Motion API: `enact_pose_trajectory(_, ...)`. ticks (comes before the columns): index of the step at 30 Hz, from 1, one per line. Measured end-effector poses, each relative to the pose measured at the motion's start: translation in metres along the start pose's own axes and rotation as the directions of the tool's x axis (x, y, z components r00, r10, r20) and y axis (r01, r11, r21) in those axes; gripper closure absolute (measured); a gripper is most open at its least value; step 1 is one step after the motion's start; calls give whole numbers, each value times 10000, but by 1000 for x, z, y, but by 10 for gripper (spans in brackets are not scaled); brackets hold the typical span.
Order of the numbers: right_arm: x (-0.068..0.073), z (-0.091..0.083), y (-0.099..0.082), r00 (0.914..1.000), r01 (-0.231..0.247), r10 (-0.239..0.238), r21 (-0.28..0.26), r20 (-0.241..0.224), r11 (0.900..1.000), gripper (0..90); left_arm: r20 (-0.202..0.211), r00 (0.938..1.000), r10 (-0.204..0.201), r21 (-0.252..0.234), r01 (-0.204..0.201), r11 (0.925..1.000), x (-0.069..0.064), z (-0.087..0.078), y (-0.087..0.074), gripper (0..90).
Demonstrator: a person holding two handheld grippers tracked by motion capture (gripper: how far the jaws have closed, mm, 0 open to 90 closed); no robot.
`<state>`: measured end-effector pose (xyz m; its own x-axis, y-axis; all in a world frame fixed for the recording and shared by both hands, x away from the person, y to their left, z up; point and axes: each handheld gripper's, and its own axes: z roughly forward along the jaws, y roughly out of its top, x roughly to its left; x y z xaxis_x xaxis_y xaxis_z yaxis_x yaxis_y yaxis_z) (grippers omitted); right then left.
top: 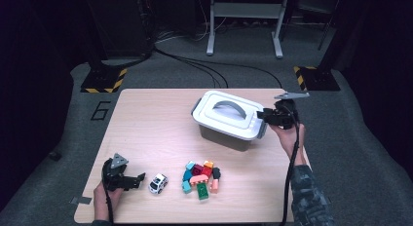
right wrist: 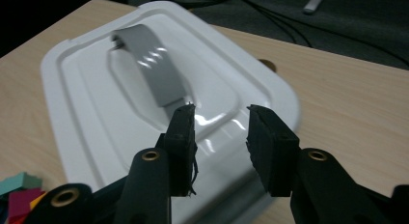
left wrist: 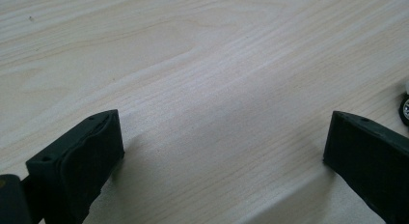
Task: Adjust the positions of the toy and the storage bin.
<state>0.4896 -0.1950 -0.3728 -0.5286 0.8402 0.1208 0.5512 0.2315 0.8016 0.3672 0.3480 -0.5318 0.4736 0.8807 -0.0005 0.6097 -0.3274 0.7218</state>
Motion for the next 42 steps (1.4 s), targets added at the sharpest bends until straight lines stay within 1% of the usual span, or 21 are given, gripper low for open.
enact_pose_trajectory(3, 12, 15, 9, 9970, 684, -673, 290, -391, 9972, 576, -5, 10000, 1, -11, -1, 10000, 0, 0, 0, 3)
enact_pose_trajectory(4, 15, 21, 11, 9958, 800, -782, 369, -482, 9961, 566, 12, 10000, 17, 65, -17, 10000, 0, -1, 0, 3)
enact_pose_trajectory(5, 15, 21, 11, 9958, 800, -782, 369, -482, 9961, 566, 12, 10000, 17, 65, -17, 10000, 0, -1, 0, 3)
enact_pose_trajectory(6, 19, 30, 15, 9922, 958, -911, 524, -845, 9940, 545, 10, 10000, 17, 60, -17, 10000, 0, 0, 0, 3)
enact_pose_trajectory(7, 20, 34, 17, 9907, 1054, -1000, 551, -926, 9929, 539, -6, 10000, 3, -17, -3, 10000, 0, 0, 0, 3)
enact_pose_trajectory(8, 21, 38, 18, 9884, 1163, -1098, 578, -1052, 9915, 533, 23, 10000, 14, 35, -14, 10000, 0, 0, 0, 3)
enact_pose_trajectory(11, 22, 48, 23, 9868, 1302, -1217, 759, -1072, 9886, 526, 50, 10000, 37, 129, -38, 9999, 0, -1, 0, 3)
enact_pose_trajectory(12, 22, 50, 24, 9863, 1355, -1271, 761, -1054, 9879, 547, 3, 10000, 3, -15, -3, 10000, 0, 0, 0, 3)
enact_pose_trajectory(13, 22, 50, 24, 9863, 1355, -1271, 761, -1054, 9879, 547, 3, 10000, 3, -15, -3, 10000, 0, 0, 0, 3)
enact_pose_trajectory(14, 20, 56, 25, 9857, 1406, -1306, 937, -1062, 9856, 577, 21, 10000, 18, 40, -18, 10000, 0, 0, 0, 3)
enact_pose_trajectory(16, 20, 60, 23, 9871, 1359, -1262, 988, -980, 9858, 614, 33, 10000, 29, 91, -30, 10000, 0, -1, 0, 3)
enact_pose_trajectory(17, 20, 60, 23, 9887, 1227, -1127, 1009, -991, 9873, 617, 57, 10000, 48, 139, -49, 9999, 1, -1, 1, 3)
enact_pose_trajectory(18, 19, 60, 22, 9870, 1342, -1249, 919, -1010, 9867, 621, 57, 10000, 44, 128, -45, 9999, 1, -1, 0, 3)
enact_pose_trajectory(20, 19, 59, 22, 9877, 1291, -1195, 948, -1011, 9871, 624, 59, 10000, 44, 129, -45, 9999, 1, -1, 0, 3)
enact_pose_trajectory(28, 27, 55, 21, 9862, 1506, -1405, 1221, -874, 9810, 641, 58, 10000, 43, 126, -43, 9999, 1, -1, 0, 3)
enact_pose_trajectory(32, 31, 52, 18, 9882, 1394, -1297, 1277, -811, 9820, 648, 60, 10000, 46, 128, -47, 9999, 1, -1, 0, 2)
enact_pose_trajectory(34, 32, 51, 17, 9877, 1441, -1346, 1277, -798, 9813, 649, 58, 10000, 48, 134, -49, 9999, 1, -1, 0, 3)
enact_pose_trajectory(36, 36, 47, 15, 9908, 1241, -1154, 1354, -700, 9830, 651, 57, 10000, 48, 129, -49, 9999, 1, -1, 0, 3)
enact_pose_trajectory(37, 36, 46, 14, 9905, 1289, -1210, 1334, -657, 9826, 651, 53, 10000, 49, 133, -49, 9999, 1, -1, 0, 3)
enact_pose_trajectory(40, 41, 41, 10, 9958, 818, -747, 1454, -531, 9860, 652, 49, 10000, 42, 106, -42, 9999, 0, -1, 0, 3)
enact_pose_trajectory(42, 44, 38, 7, 9961, 801, -740, 1444, -470, 9863, 654, 59, 10000, 49, 130, -50, 9999, 1, -1, 0, 3)
